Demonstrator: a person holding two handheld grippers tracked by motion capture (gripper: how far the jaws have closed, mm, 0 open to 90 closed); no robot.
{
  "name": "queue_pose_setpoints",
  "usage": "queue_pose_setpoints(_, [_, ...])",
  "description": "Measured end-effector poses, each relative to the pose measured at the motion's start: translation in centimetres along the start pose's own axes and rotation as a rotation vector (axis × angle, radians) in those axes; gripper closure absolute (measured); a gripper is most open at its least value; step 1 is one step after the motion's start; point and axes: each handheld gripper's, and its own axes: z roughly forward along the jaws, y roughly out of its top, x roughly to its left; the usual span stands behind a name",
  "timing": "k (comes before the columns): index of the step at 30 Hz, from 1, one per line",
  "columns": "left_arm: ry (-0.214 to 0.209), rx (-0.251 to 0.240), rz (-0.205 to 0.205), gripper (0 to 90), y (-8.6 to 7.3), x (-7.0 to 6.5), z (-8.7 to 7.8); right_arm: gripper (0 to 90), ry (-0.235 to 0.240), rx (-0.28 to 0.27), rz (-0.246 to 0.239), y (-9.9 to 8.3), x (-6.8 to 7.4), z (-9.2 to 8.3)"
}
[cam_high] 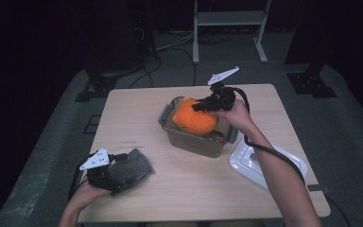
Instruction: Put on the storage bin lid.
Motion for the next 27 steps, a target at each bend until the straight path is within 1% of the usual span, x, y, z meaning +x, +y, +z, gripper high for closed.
queue_pose_setpoints(12, [0.001,-0.002,-0.003,6.1,0.0,0.0,-0.1,74.1,0.004,0.037,0.014,-0.5,-0.4,1.2])
queue_pose_setpoints(18, [0.002,-0.001,-0.003,6.1,-0.1,0.0,0.0,73.6,0.010,0.047,0.025,-0.8,-0.6,1.8])
queue_pose_setpoints(27, [0.005,-0.003,-0.003,6.1,-0.1,0.1,-0.2,73.4,0.013,0.068,0.033,-0.7,-0.6,2.7])
